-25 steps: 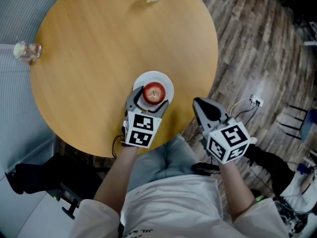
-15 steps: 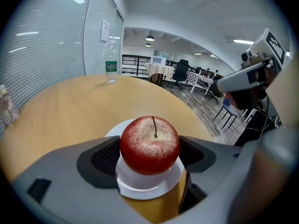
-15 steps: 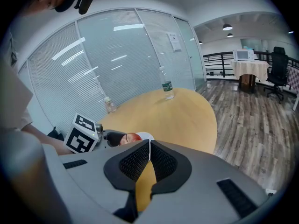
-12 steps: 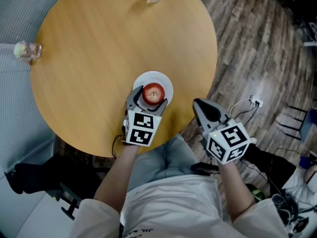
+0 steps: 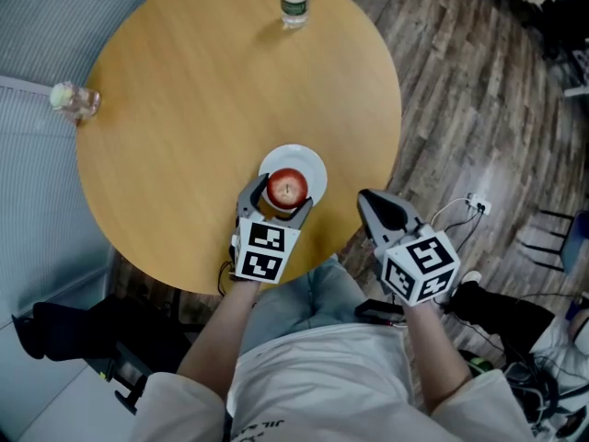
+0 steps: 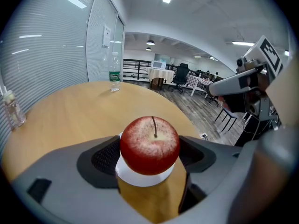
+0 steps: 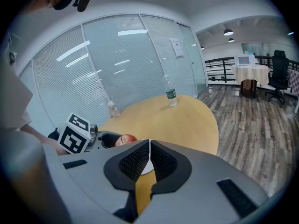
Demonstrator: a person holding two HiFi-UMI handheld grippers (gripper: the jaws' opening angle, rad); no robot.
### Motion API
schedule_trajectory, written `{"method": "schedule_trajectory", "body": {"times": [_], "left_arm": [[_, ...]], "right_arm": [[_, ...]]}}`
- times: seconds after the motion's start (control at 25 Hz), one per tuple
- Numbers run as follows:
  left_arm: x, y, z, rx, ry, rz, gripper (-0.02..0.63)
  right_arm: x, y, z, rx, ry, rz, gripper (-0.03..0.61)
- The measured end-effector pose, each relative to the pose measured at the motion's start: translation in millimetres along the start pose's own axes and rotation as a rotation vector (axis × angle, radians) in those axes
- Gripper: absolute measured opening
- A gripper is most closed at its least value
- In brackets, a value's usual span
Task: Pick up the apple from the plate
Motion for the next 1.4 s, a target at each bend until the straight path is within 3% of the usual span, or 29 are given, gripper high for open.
{"method": "schedule_trajectory", "body": {"times": [0.4, 1.4], "left_arm": [[51, 23, -7, 0.023, -0.034, -0.074, 0.391], [139, 72, -29, 0.04, -0.05, -0.244, 0.39]], "right_arm": [[23, 18, 21, 0.093, 0.009, -0.019, 0.032], [74, 60, 55, 0.153, 0.009, -0.155, 0.031]]}}
Point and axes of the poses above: the fingertips, and each gripper's own axes: x backward along the fingers, z to its left, y out of its top, the point moved 6 cm from there along x, backward along the fingers, and after that the axes turned 7 degrees about -x, right-handed, at the moved point
